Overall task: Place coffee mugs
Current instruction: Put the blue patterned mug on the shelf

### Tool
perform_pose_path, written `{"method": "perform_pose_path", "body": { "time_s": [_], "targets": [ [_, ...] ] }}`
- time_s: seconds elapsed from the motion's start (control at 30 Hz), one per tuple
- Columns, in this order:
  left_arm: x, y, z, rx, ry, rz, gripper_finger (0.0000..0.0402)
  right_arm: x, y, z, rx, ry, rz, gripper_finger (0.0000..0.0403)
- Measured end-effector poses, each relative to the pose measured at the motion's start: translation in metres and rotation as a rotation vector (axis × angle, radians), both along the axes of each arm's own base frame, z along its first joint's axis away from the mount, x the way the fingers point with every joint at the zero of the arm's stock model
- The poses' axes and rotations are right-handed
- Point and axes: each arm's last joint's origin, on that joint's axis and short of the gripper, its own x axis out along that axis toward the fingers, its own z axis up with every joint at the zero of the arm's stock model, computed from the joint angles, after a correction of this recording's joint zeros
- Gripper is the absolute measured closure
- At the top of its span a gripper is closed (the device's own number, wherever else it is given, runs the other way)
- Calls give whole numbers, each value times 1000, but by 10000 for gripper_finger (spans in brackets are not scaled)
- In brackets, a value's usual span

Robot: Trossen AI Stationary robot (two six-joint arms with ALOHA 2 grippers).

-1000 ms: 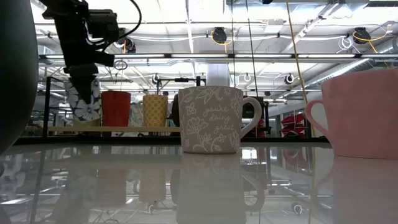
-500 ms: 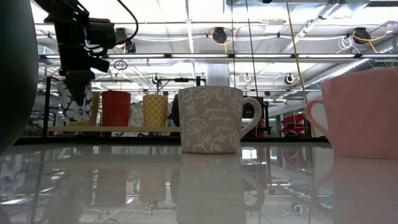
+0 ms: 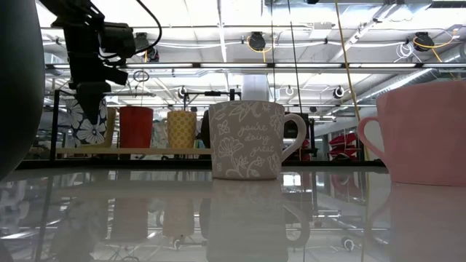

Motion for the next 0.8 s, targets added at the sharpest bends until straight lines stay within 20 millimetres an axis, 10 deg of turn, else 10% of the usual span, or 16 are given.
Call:
{"method": "perform_pose_path", "body": {
  "time_s": [0.53,0.8],
  "targets": [
    [0,0,0,2,24,-57,337,0,0,0,0,0,0,399],
    [0,0,1,42,47,-43,230,0,0,0,0,0,1,399]
  ]
}}
